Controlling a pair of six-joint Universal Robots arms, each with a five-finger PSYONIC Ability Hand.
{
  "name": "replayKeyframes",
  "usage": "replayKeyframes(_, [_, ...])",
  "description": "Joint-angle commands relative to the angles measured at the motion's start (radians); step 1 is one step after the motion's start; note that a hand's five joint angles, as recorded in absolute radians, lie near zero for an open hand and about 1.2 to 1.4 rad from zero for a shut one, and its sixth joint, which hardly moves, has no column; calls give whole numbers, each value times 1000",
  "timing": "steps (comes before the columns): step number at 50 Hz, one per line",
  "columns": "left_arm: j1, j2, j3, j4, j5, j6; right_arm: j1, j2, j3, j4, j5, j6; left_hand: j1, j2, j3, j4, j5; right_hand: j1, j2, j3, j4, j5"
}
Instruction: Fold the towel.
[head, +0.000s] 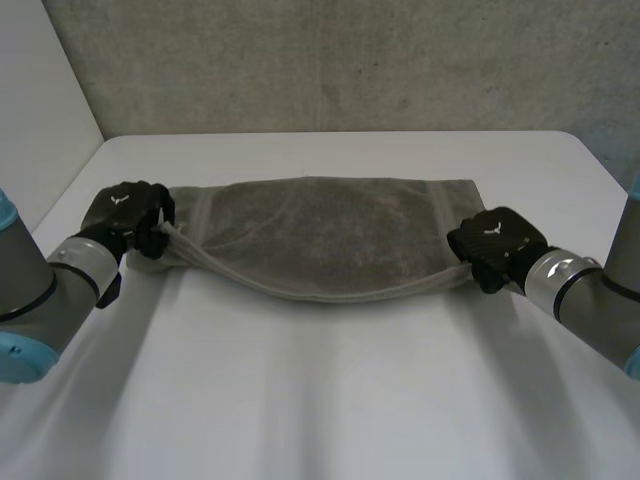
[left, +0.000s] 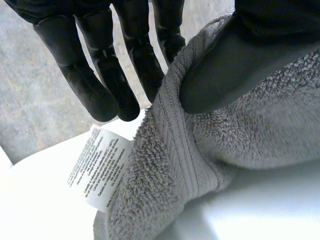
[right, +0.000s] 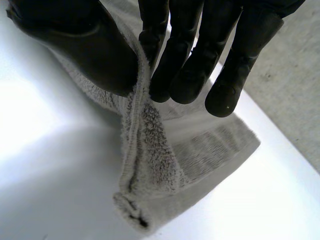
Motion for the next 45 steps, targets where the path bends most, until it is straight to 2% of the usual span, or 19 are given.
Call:
replayKeyframes(1, [3, 29, -35, -3, -2, 2, -1, 43, 13, -16, 24, -1, -34, -120, -154, -128, -265, -250, -272, -264, -258, -269])
replayKeyframes(4, [3, 30, -35, -4, -2, 1, -1, 43, 14, -16, 46, -1, -34, -120, -154, -128, -265, -350, -372, -364, -359, -369])
replayKeyframes(10, [3, 30, -35, -4, -2, 1, -2, 43, 16, -8, 95, -1, -34, -120, -154, -128, -265, -310, -332, -323, -318, -328])
replayKeyframes(12, [3, 30, -36, -4, -3, 2, -2, 43, 26, -9, 136, -7, -34, -120, -154, -128, -265, -248, -270, -262, -257, -267])
replayKeyframes(15, [3, 30, -36, -4, -3, 2, -2, 34, 29, -9, 149, -13, -34, -120, -154, -128, -265, -169, -191, -182, -177, -187])
replayKeyframes(16, [3, 30, -38, -7, -3, 4, -2, 24, 34, -9, 153, -22, -34, -120, -154, -128, -265, 60, 38, 46, 51, 41])
replayKeyframes(18, [3, 32, -38, -15, -3, 4, -4, 12, 37, -9, 159, -38, -34, -120, -154, -128, -265, 62, 40, 48, 54, 43])
replayKeyframes(23, [3, 61, -42, -66, -3, 1, -4, -62, 65, 4, 167, -107, -34, -120, -154, -128, -265, 62, 40, 48, 54, 43])
replayKeyframes(29, [6, 175, -78, -113, -9, 2, -22, -207, 86, 73, 163, -145, -34, -120, -154, -128, -265, 62, 40, 48, 54, 43])
replayKeyframes(35, [34, 349, -136, -167, -31, 8, -68, -367, 72, 211, 130, -148, -34, -120, -154, -128, -265, 62, 40, 48, 54, 43])
replayKeyframes(37, [49, 406, -156, -198, -34, 10, -102, -433, 62, 273, 91, -153, -34, -120, -154, -128, -265, 62, 40, 48, 54, 43])
replayKeyframes(41, [66, 518, -197, -273, -32, 12, -137, -476, 45, 346, 37, -166, -34, -120, -154, -128, -265, 62, 40, 48, 54, 43])
replayKeyframes(45, [66, 534, -216, -284, -32, 13, -172, -482, 19, 437, -58, -177, -34, -120, -154, -128, -265, 62, 40, 48, 54, 43])
